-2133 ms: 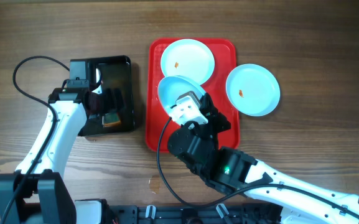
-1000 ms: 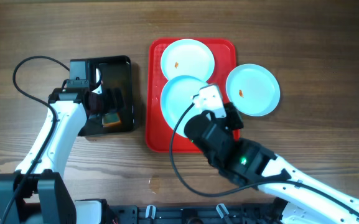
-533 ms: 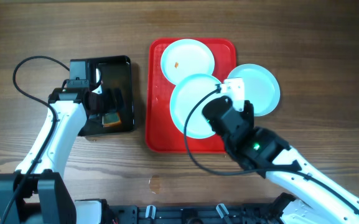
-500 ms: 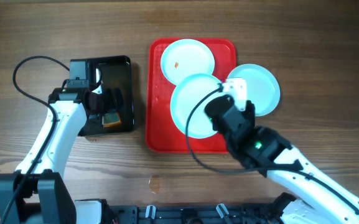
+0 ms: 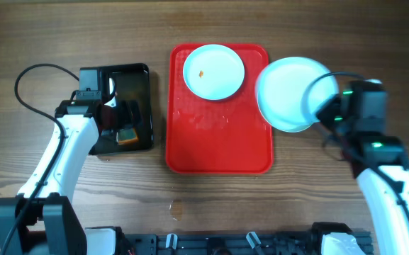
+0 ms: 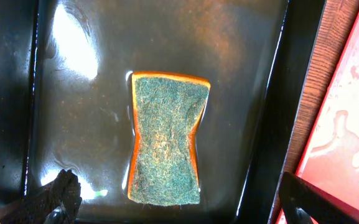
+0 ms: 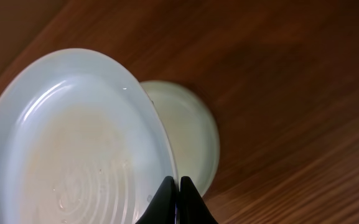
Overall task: Clean dirty plates on tray and stack at the side
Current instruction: 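Carry the plate right of the red tray and set it down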
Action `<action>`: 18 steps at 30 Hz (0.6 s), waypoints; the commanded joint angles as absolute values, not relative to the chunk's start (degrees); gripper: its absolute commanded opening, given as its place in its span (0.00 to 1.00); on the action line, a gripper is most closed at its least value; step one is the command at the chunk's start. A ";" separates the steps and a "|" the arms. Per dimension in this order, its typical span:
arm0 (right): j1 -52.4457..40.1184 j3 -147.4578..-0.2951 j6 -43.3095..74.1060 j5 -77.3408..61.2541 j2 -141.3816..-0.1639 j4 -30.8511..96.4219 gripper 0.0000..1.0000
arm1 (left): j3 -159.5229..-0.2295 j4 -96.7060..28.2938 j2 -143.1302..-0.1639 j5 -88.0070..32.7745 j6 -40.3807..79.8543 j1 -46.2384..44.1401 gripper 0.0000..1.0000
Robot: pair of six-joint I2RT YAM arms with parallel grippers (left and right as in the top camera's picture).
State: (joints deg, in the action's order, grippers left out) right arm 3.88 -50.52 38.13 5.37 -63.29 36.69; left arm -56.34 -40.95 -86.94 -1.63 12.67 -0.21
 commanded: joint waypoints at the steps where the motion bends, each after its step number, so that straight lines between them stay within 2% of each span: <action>1: 15.00 -52.03 35.97 -0.45 -67.51 36.29 0.04 | -56.25 -40.95 -86.24 -1.91 12.21 0.01 1.00; 9: 28.62 -52.01 35.99 -1.58 -80.68 30.35 0.04 | -56.25 -40.95 -86.24 -1.89 12.21 0.01 1.00; 18: 30.83 -52.03 32.93 -1.13 -86.78 20.43 0.04 | -56.25 -40.95 -86.24 -1.91 12.21 0.01 1.00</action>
